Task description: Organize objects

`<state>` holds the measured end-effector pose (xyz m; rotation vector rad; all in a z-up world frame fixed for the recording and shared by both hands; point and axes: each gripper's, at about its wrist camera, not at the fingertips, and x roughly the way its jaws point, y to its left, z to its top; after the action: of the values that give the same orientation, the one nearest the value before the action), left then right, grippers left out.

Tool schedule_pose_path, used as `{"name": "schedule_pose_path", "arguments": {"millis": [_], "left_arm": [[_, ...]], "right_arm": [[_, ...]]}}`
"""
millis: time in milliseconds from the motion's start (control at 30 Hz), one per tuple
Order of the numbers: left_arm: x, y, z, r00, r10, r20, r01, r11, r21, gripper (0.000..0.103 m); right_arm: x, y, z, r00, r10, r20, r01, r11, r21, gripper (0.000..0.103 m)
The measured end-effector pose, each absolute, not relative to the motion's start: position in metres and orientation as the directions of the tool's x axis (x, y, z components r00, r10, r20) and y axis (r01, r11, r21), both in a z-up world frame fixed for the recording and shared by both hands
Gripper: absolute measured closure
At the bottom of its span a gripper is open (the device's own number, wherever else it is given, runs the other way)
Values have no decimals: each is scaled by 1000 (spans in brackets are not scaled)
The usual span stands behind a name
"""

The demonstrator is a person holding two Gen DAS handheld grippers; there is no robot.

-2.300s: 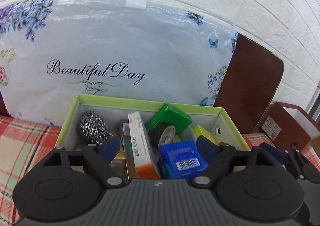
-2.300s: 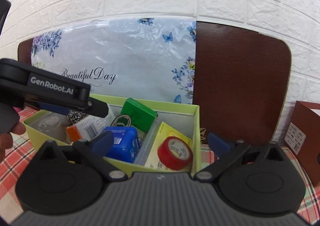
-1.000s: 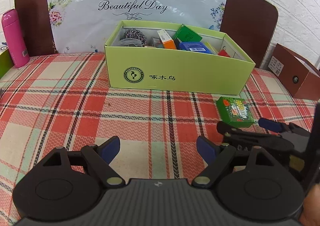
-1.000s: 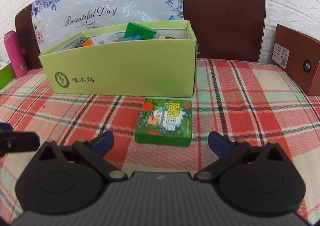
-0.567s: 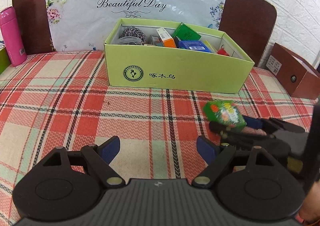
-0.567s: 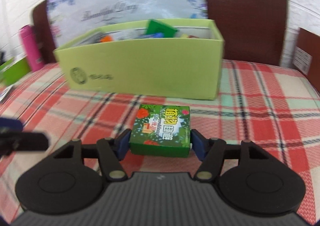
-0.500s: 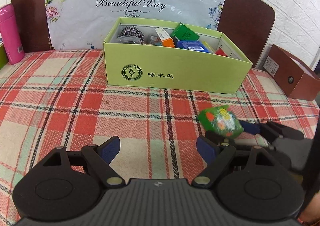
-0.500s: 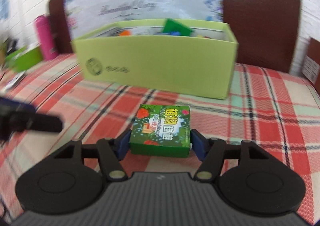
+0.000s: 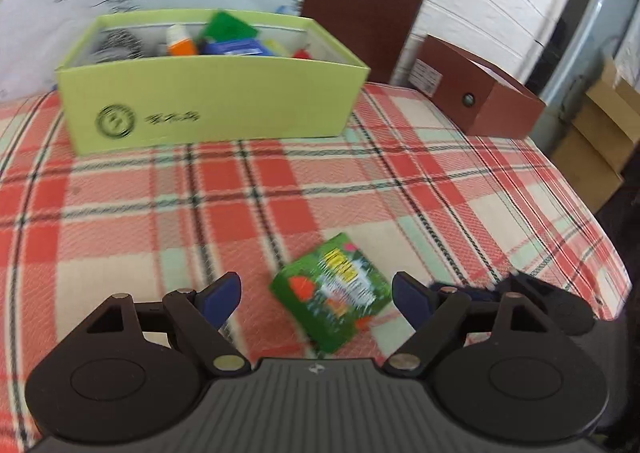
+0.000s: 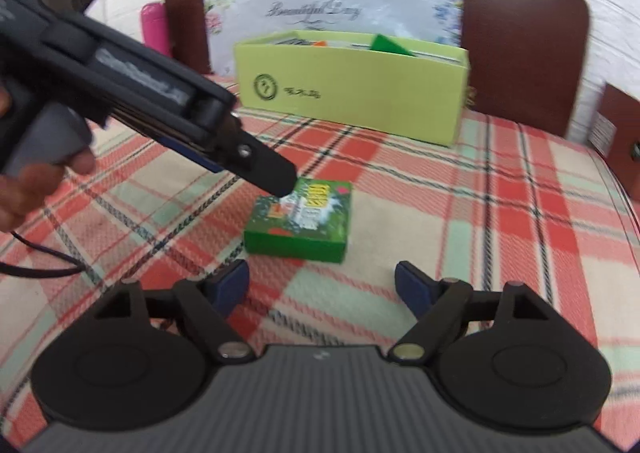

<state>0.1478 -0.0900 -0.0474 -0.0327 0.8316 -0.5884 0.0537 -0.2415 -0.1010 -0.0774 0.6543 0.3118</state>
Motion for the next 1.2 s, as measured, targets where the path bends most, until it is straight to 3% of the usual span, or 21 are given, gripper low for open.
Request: {"name": "schedule_pose_path", "arguments": {"millis": [133, 267, 333, 400, 433, 533, 667, 1033, 1200], "left_arm": [[170, -105, -54, 519, -496, -696, 508, 834, -215, 17], [179, -105, -67, 460, -504, -731, 527, 817, -232, 25], [174, -96, -66, 434, -537, -723, 521, 805, -284, 47], [164, -90, -65, 376, -586, -718, 524, 773, -357, 59], [157, -91, -65, 348, -604, -717, 545, 753, -370, 60], [134, -97, -62, 350, -595, -723, 599, 736, -315, 59], [142, -100, -56, 412, -579, -704, 560, 770, -305, 51], [146, -114, -70, 367, -595, -715, 581, 747, -323, 49], [138, -112, -64, 415, -571, -708, 538, 782, -315, 51]], "right_arm": [[46, -241, -95, 739, 277, -614, -293, 953, 77, 23], [48, -225, -100, 720, 275, -637, -293, 953, 81, 34], [50, -220, -102, 726, 248, -641, -268, 961, 67, 35], [51, -218, -103, 734, 234, -637, -259, 964, 56, 39], [52, -218, -104, 736, 223, -639, -251, 967, 49, 40], [50, -222, -105, 741, 209, -638, -241, 970, 38, 40], [46, -224, -105, 745, 204, -635, -247, 969, 22, 40], [56, -229, -108, 749, 226, -623, -283, 959, 7, 40], [56, -226, -104, 759, 210, -617, -262, 965, 7, 46]]}}
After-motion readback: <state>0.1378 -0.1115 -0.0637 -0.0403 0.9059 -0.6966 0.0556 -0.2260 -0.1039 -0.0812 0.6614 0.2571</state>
